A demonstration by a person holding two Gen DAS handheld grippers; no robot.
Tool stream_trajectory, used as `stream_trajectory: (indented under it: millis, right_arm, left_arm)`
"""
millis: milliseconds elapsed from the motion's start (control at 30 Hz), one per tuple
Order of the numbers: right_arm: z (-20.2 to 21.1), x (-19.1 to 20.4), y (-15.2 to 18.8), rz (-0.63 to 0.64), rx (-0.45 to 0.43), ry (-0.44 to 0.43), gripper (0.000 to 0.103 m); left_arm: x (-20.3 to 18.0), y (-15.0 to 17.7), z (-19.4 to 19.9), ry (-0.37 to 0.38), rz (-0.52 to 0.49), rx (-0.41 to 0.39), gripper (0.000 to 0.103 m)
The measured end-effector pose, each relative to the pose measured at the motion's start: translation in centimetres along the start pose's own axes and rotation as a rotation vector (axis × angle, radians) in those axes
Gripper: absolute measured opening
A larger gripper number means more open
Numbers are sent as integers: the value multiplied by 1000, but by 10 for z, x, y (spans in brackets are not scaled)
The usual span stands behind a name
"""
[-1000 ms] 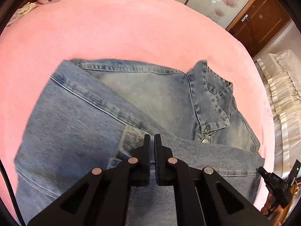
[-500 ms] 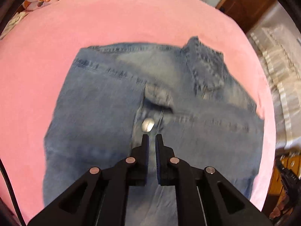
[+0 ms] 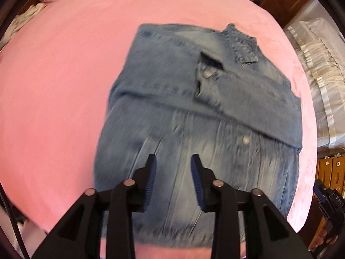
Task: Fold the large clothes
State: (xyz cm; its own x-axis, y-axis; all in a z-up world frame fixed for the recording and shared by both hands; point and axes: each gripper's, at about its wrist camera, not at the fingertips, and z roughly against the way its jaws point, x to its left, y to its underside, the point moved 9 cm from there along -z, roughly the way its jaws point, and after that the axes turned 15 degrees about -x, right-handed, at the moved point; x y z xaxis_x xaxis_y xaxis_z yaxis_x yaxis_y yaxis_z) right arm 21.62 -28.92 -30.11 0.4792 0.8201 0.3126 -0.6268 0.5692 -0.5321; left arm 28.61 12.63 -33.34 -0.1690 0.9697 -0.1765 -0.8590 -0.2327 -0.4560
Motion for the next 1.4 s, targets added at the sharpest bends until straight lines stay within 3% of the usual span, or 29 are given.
stream_trajectory:
  millis: [33,167,400,633,800,1100,1400]
  right_arm:
    - [6,-2,4,4,2,-2,31]
    - [30,-16,18,35,5,-1,42]
    - [66,-43,42,66,9,9,58]
    - [72,-74,59,-22,52,39,59]
    - [58,-104,75,-157,93,42,59]
    - [12,-163,115,-302,168,179,59]
    - [-23,-173,131,-352,203,159,59]
  left_arm:
    - [5,7,6,-8,8,0,50]
    - [24,37,31,-41,7,0,55]
    - [37,73,73,-38,2,1,78]
    - [61,99,90,-72,2,35,81]
    - [90,113,79,-103,42,80,82]
    - [135,133,31,-132,131,170,82]
    - [150,144,-22,-105,189,211,82]
